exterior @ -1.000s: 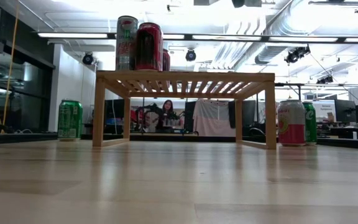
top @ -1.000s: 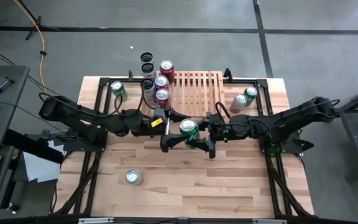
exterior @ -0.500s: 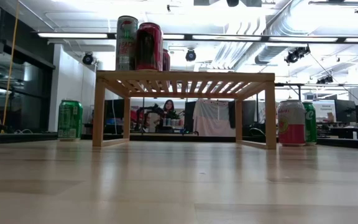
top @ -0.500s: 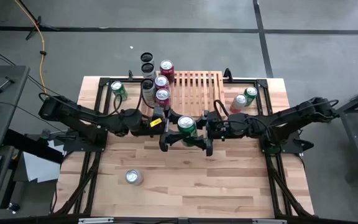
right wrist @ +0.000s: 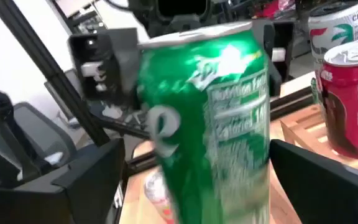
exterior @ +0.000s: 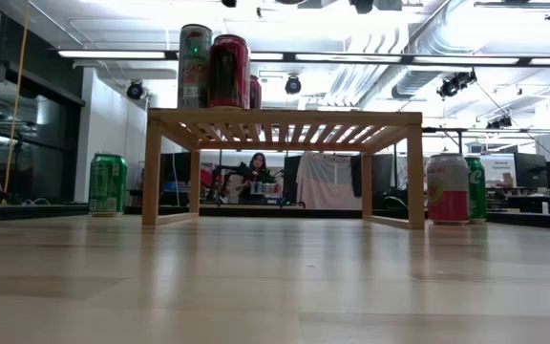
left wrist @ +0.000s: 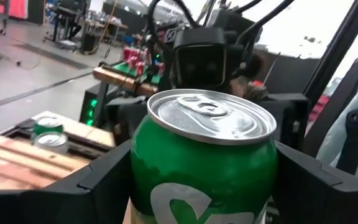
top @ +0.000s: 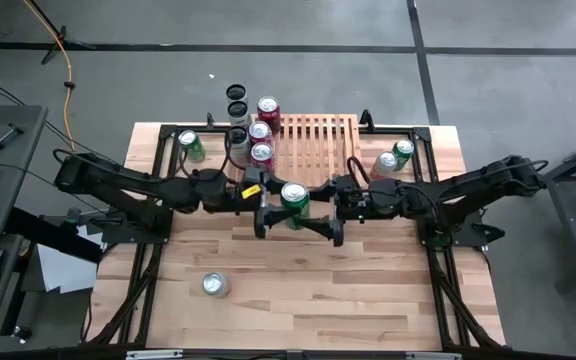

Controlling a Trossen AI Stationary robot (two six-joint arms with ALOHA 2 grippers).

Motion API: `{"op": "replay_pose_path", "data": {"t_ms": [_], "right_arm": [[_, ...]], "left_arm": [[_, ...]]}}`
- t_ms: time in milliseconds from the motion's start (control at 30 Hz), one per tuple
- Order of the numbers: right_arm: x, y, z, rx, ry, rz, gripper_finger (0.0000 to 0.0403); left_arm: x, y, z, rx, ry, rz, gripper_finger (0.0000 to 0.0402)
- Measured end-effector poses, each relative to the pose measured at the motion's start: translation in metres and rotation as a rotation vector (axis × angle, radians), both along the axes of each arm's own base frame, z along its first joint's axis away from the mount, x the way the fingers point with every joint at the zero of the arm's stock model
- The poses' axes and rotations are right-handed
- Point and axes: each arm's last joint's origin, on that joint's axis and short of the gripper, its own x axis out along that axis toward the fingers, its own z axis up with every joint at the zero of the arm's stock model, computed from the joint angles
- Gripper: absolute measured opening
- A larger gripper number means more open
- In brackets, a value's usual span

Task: Place canned beverage on shelf
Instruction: Put the bottom left green soda can on the shelf

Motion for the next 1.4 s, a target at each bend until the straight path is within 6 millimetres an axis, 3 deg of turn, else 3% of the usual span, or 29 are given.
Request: {"op": "replay_pose_path", "data": {"t_ms": [133,267,500,700,833,967,1167,1400], "right_arm": [[-0.010,-0.001,0.005,0.018,0.018,0.016,0.0391],[-0.015,-0.007,0.015,0.079,0.021,-0.002,0.0393],[-0.012,-0.021,0.044,0.063,0.338,-0.126,0.0395],[-0.006,-0.038,0.070,0.289,0.452,-0.308,0.0395],[0.003,-0.038,0.079,0.345,0.478,-0.342,0.0395],[0.017,-0.037,0.077,0.343,0.527,-0.365,0.0396],[0.031,-0.036,0.058,0.330,0.712,-0.435,0.0396],[0.037,-0.035,0.049,0.349,0.765,-0.471,0.0396]], "left_arm": [[-0.011,0.007,0.002,0.016,0.076,0.048,0.0289],[-0.012,0.008,-0.009,0.054,0.183,0.113,0.0289],[0.009,0.005,-0.027,0.071,0.252,0.123,0.0289],[0.029,0.001,-0.021,0.211,0.317,0.228,0.0289],[0.045,-0.001,-0.021,0.278,0.346,0.268,0.0289],[0.056,-0.003,-0.021,0.295,0.371,0.263,0.0289],[0.071,-0.007,-0.024,0.298,0.372,0.225,0.0289],[0.067,-0.009,-0.025,0.331,0.414,0.243,0.0289]]}}
